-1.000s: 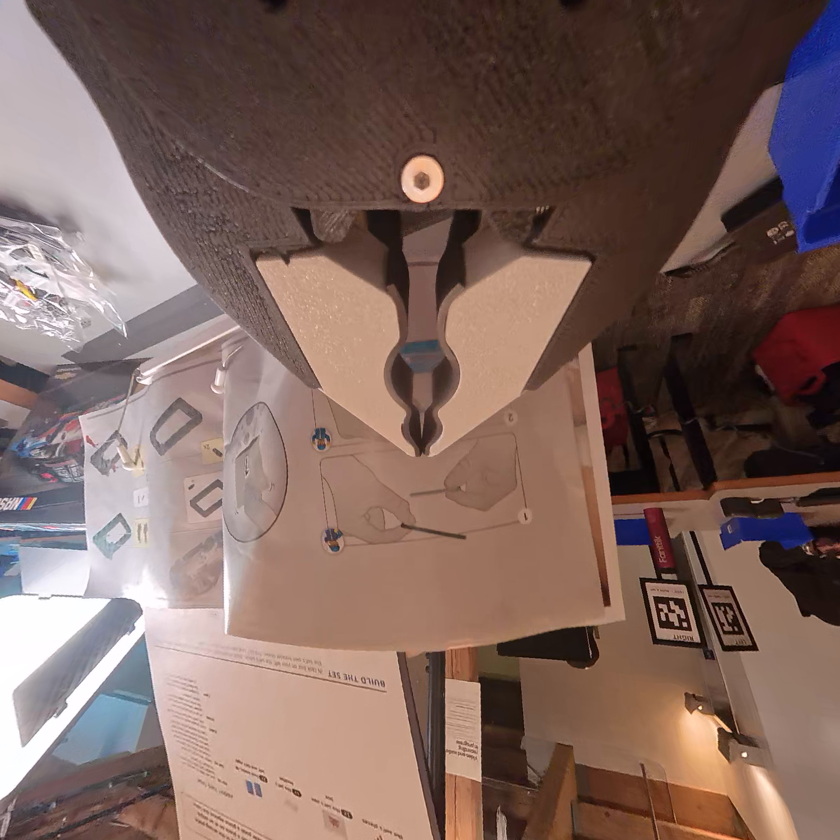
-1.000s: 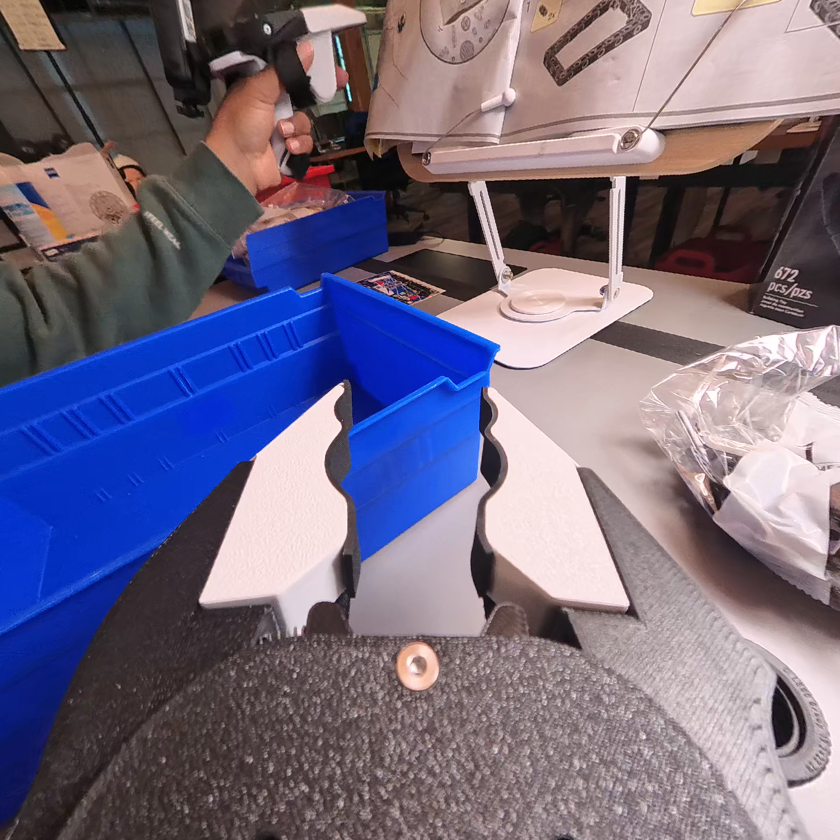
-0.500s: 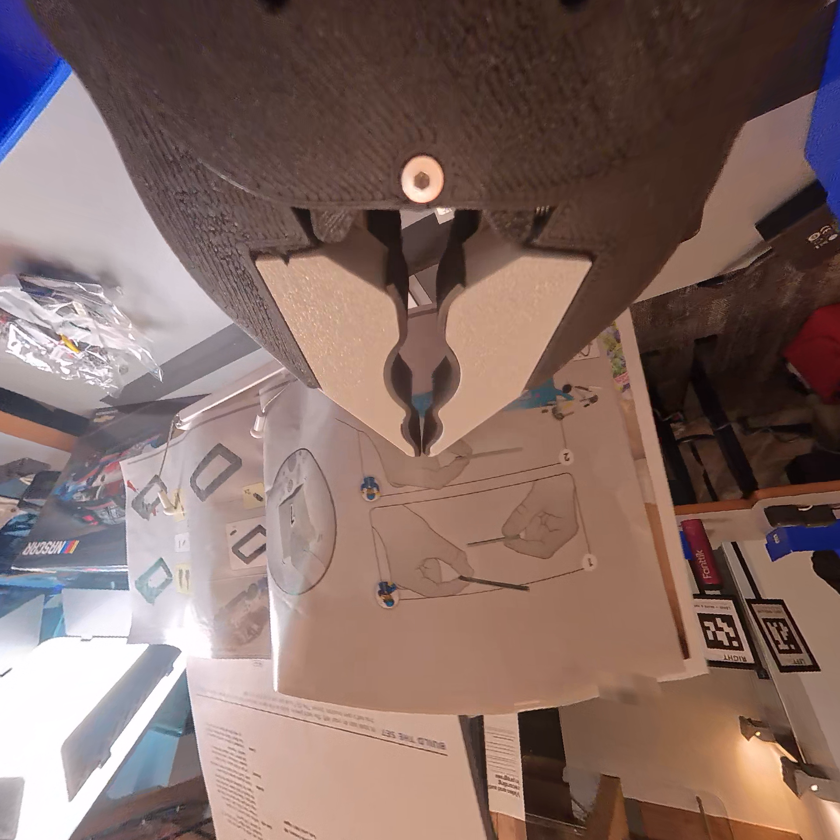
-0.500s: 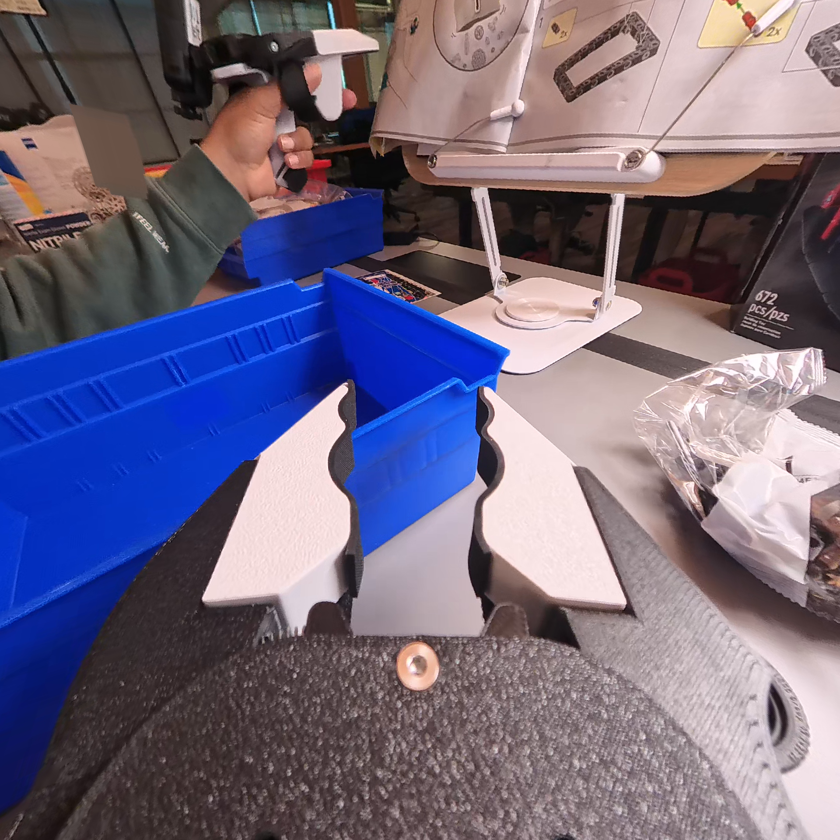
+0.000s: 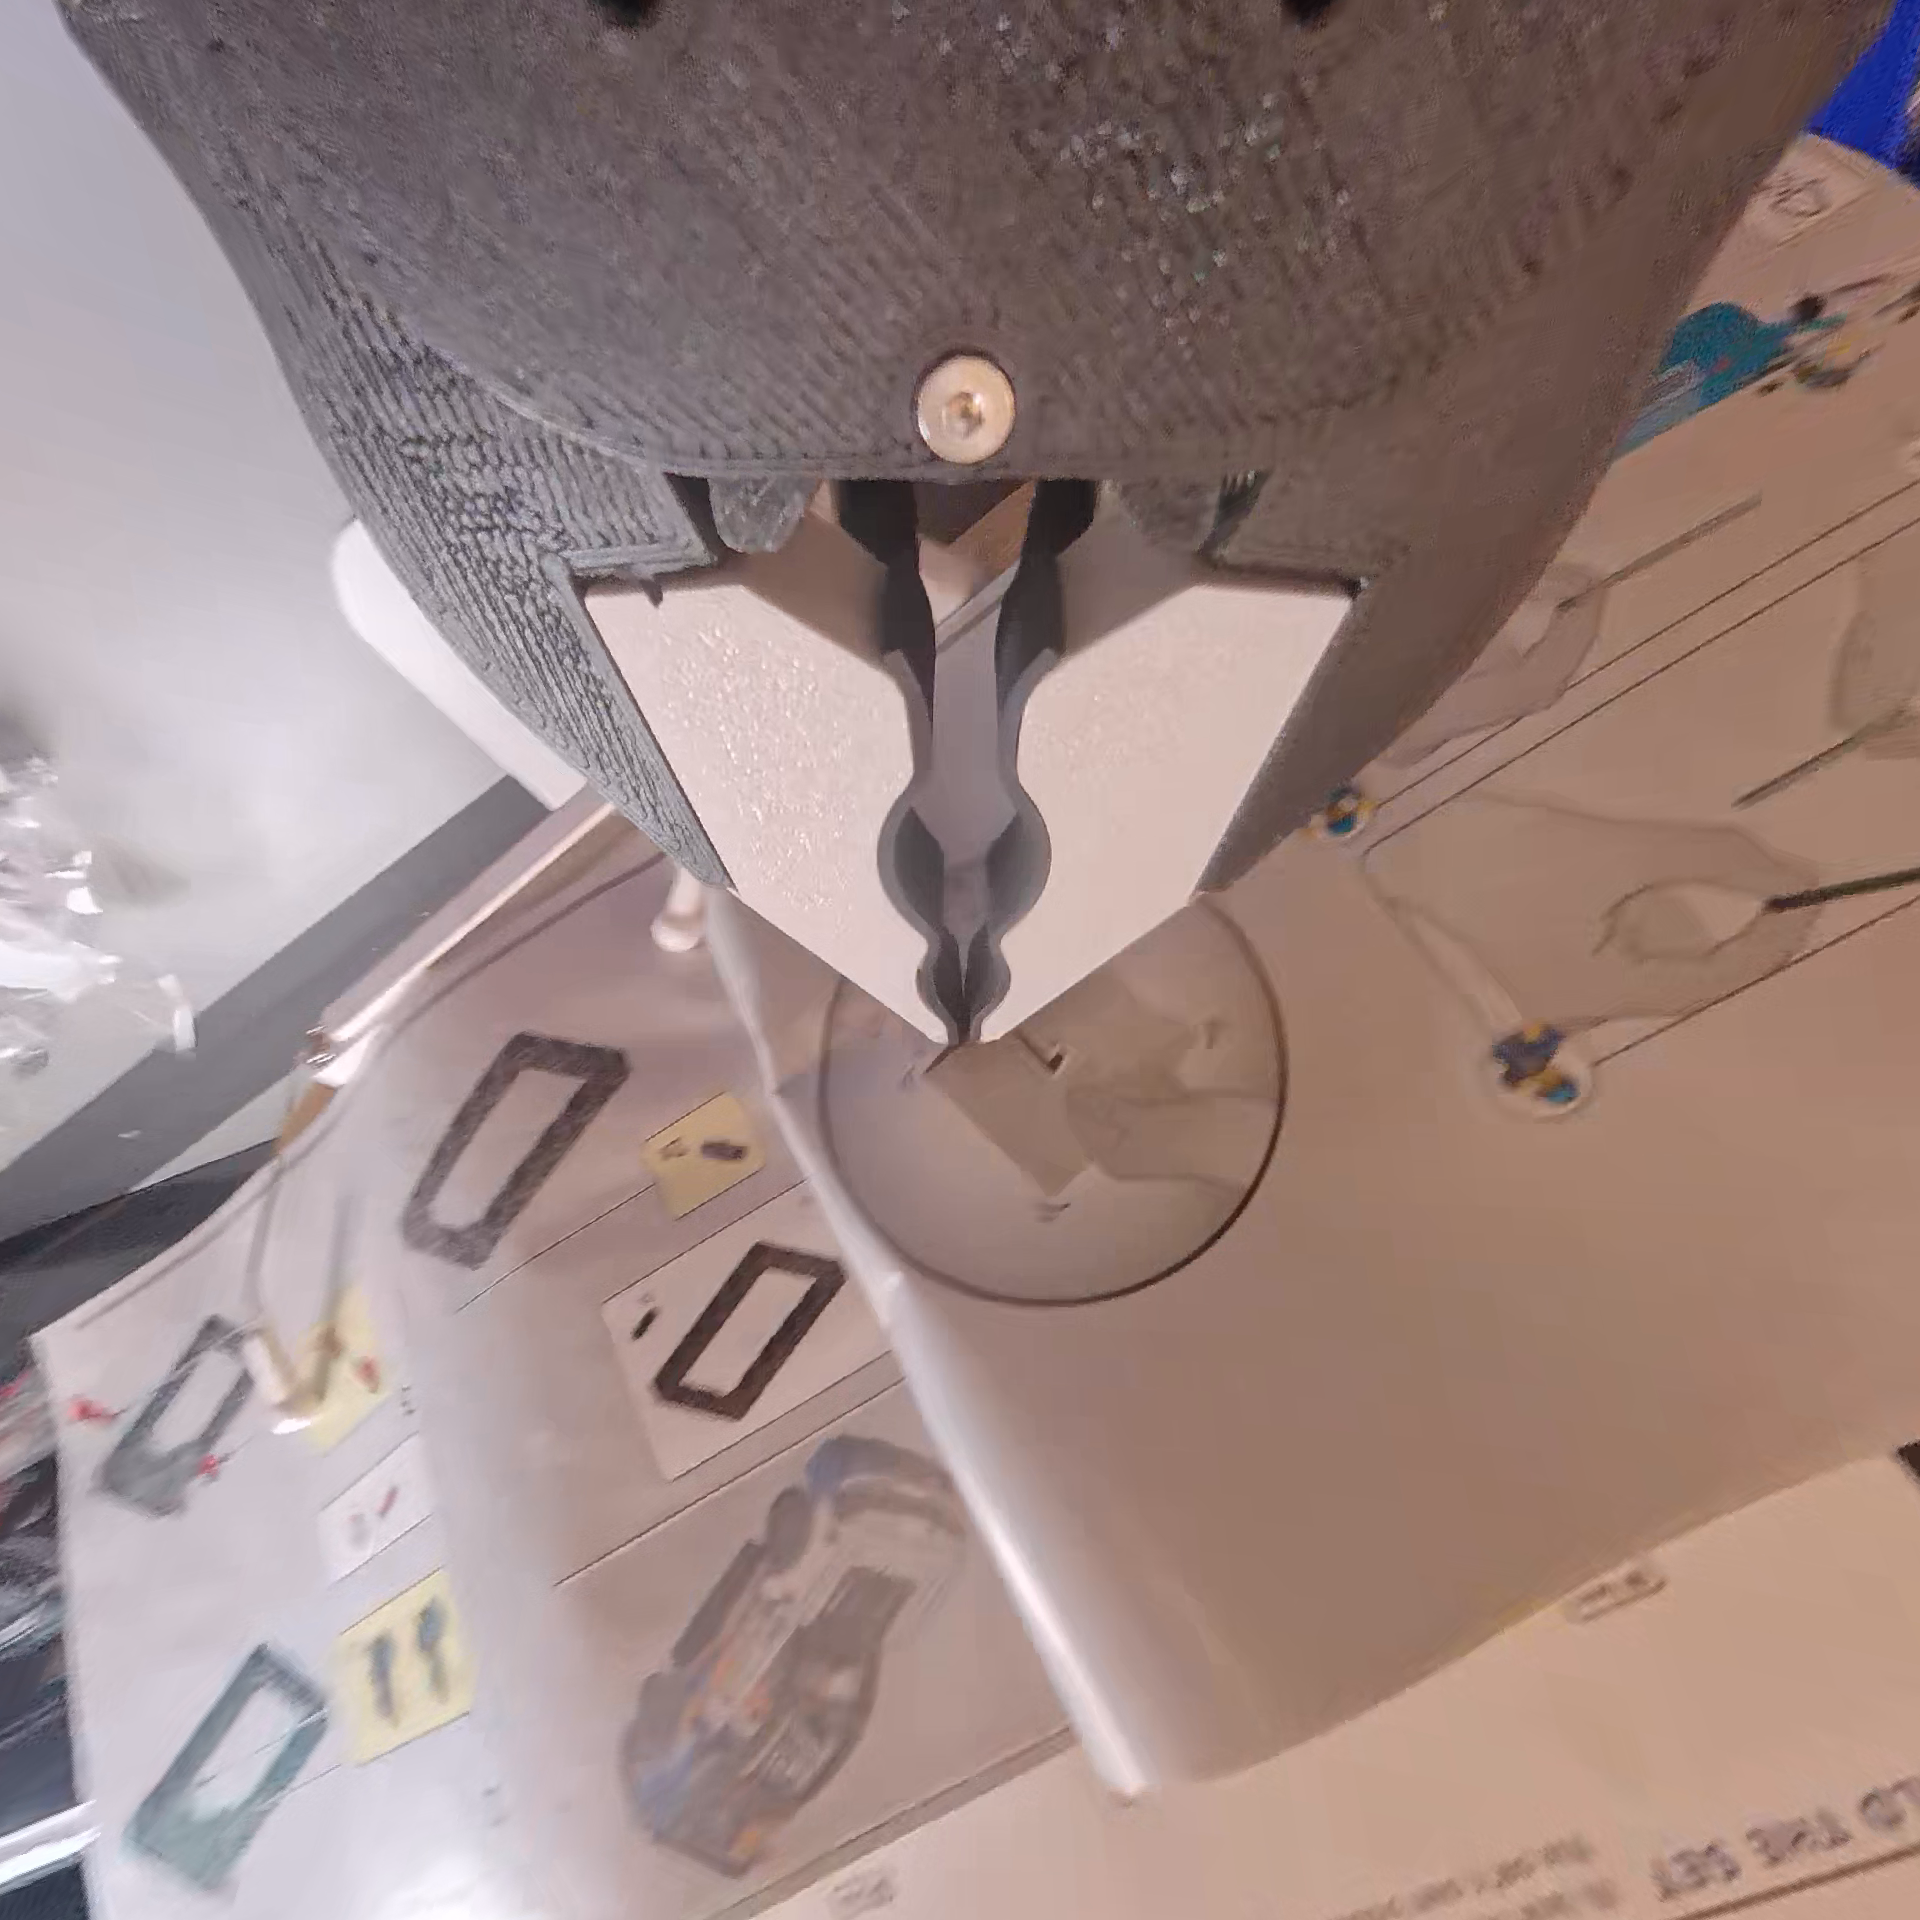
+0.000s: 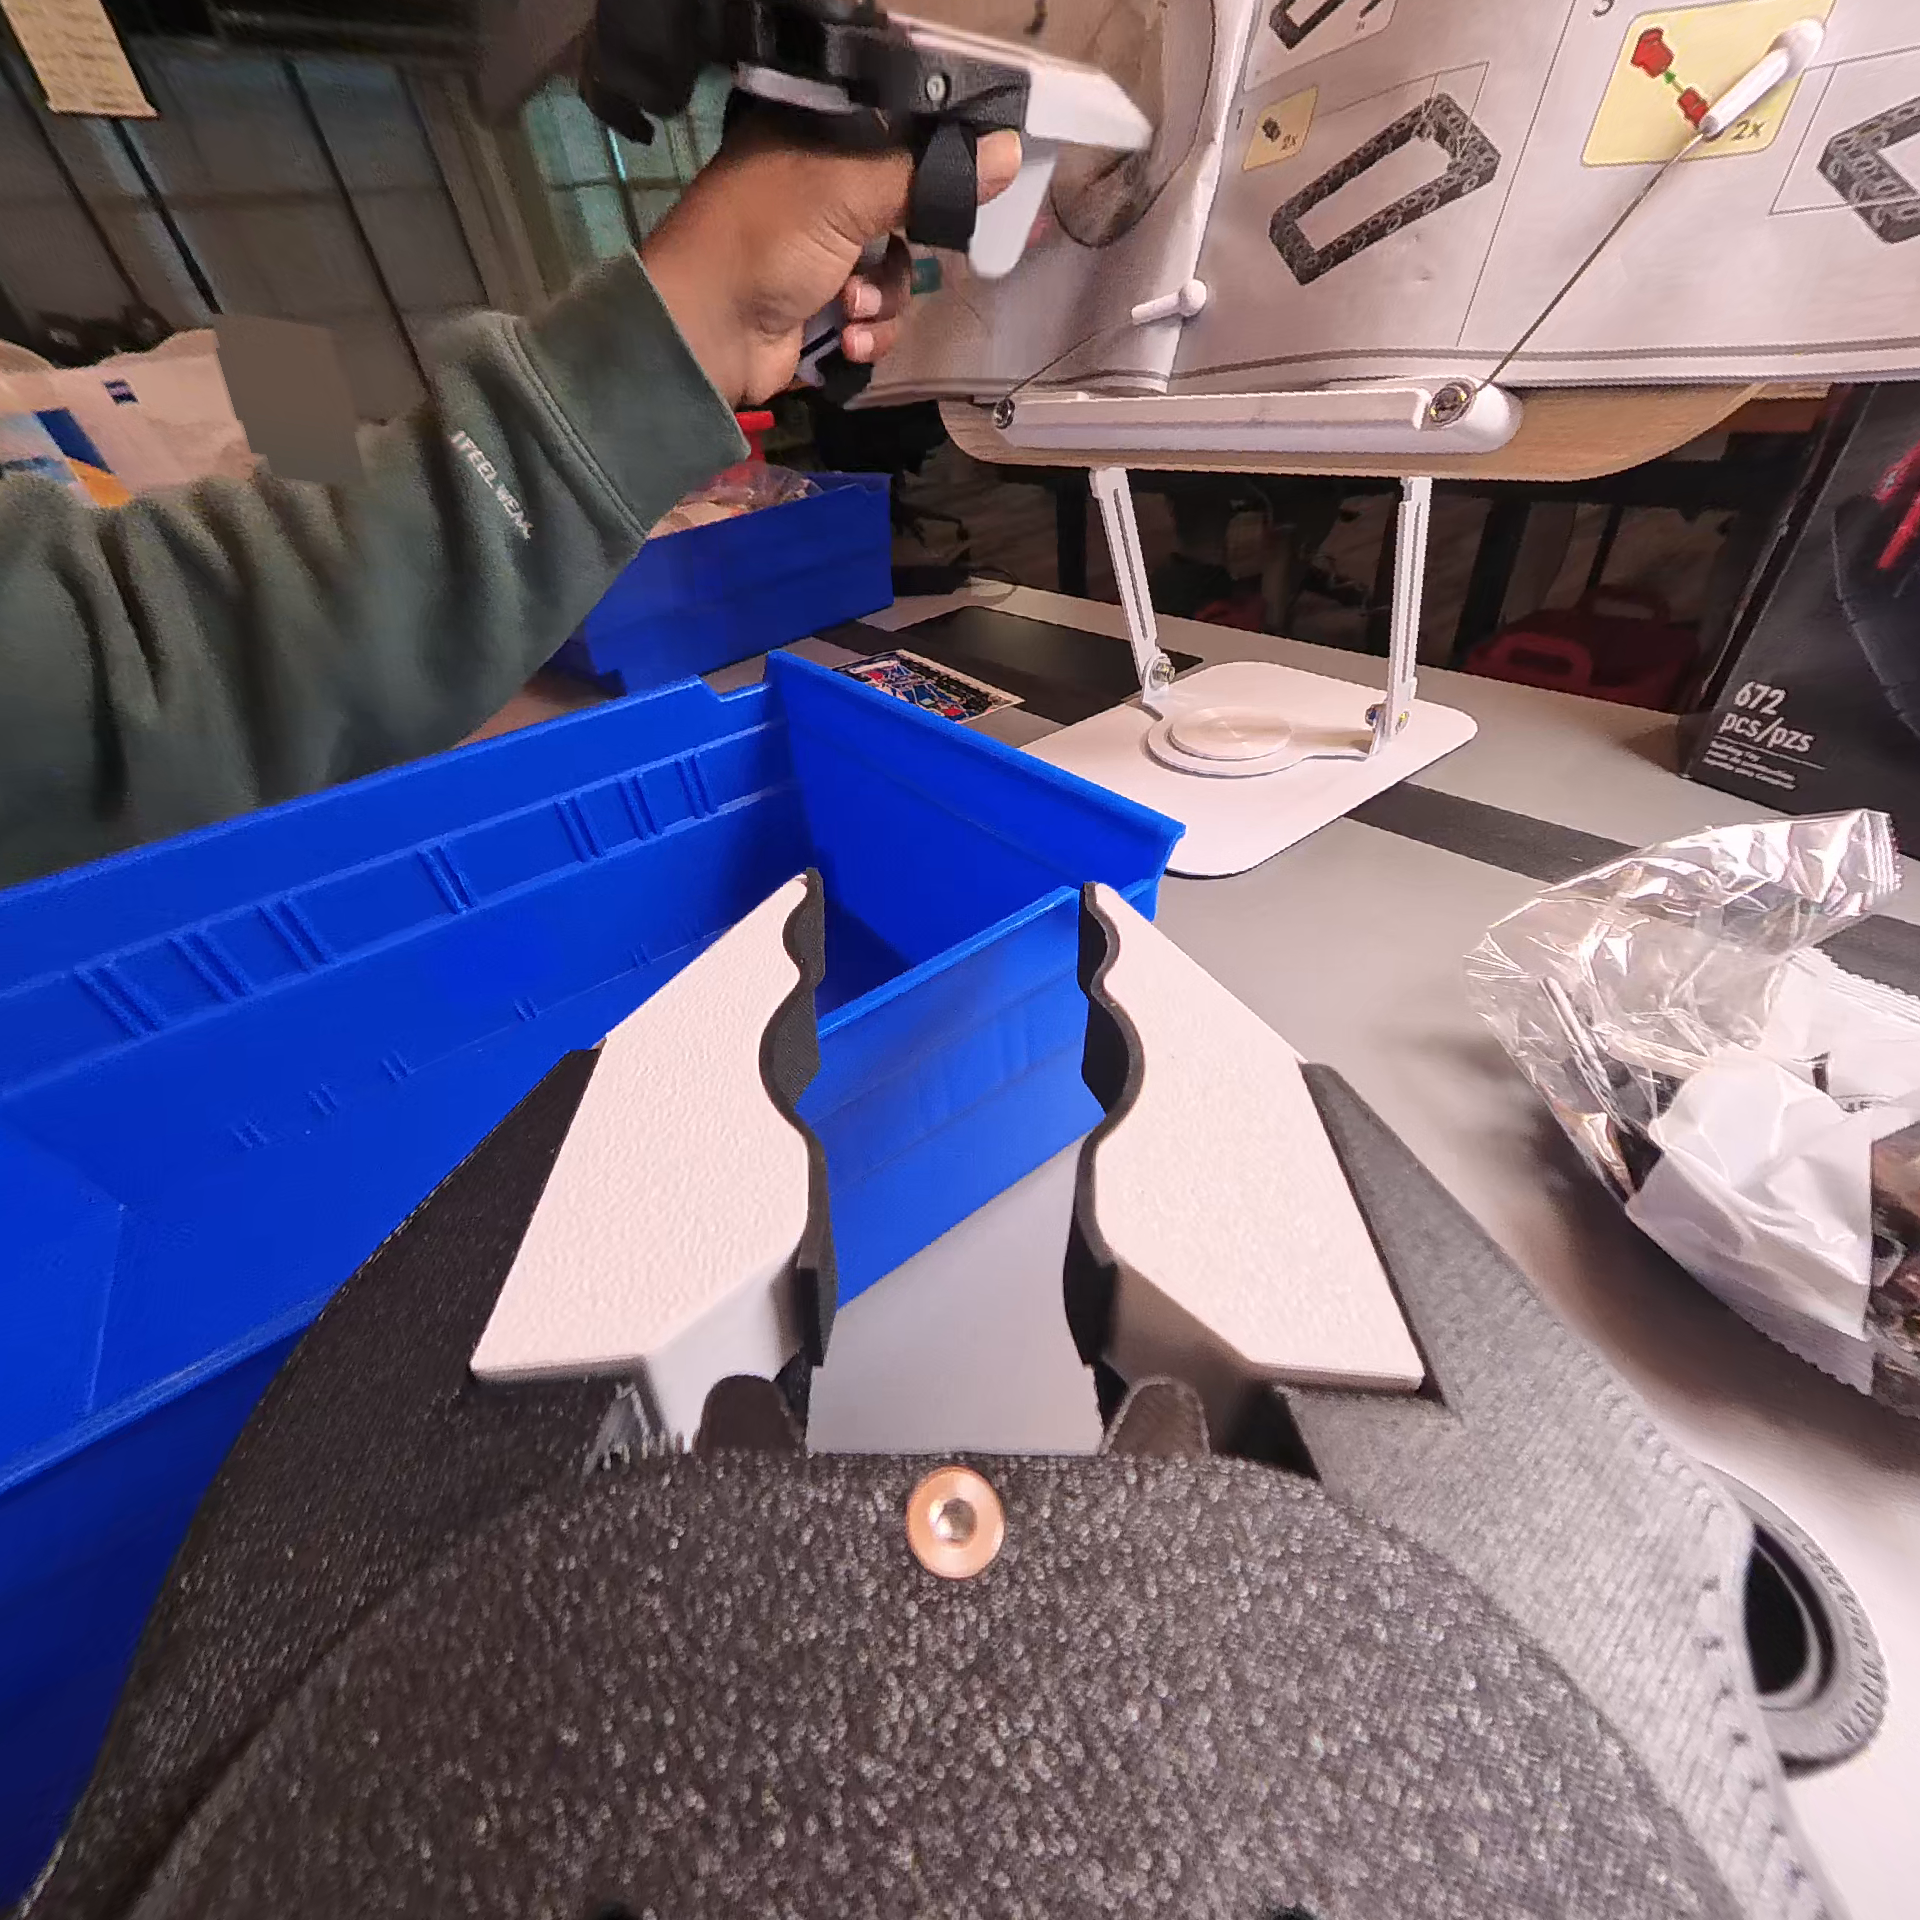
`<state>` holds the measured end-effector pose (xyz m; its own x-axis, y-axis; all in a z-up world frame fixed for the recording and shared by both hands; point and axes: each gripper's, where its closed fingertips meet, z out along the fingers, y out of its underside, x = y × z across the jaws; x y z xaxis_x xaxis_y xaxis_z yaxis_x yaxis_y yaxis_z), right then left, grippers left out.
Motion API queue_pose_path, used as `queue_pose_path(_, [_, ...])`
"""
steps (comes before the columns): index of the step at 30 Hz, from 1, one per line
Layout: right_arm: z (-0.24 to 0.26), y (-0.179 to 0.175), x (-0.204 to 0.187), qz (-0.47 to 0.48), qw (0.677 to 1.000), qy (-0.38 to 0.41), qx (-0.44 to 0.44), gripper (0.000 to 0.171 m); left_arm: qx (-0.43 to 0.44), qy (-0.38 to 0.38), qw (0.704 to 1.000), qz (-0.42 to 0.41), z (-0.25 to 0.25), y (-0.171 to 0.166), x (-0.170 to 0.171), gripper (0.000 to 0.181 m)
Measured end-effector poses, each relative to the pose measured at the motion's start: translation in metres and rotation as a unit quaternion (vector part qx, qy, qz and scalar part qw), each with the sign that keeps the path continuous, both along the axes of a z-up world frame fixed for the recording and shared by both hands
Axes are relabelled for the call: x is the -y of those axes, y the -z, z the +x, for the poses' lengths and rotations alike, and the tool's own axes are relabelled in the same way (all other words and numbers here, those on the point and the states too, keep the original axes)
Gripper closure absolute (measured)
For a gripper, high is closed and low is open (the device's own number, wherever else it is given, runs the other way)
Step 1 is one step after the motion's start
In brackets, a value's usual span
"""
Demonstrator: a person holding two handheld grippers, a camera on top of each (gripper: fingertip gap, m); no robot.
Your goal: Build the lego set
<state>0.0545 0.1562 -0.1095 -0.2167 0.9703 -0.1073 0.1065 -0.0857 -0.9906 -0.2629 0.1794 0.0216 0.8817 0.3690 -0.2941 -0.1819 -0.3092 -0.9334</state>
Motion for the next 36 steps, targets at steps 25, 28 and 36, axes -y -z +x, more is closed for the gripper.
queue_pose_path(25, [0.003, -0.002, -0.004, -0.037, 0.999, 0.004, -0.007, 0.125, 0.016, -0.079, 0.993, 0.088, -0.028, 0.038, 0.055, 0.181])
queue_pose_path(28, [0.002, 0.000, -0.005, -0.027, 1.000, 0.012, -0.008, 0.126, 0.019, -0.086, 0.991, 0.104, -0.037, 0.038, 0.070, 0.181])
queue_pose_path(36, [-0.006, 0.002, -0.009, 0.006, 0.999, 0.045, -0.015, 0.126, 0.028, -0.096, 0.986, 0.137, -0.065, 0.042, 0.110, 0.181])
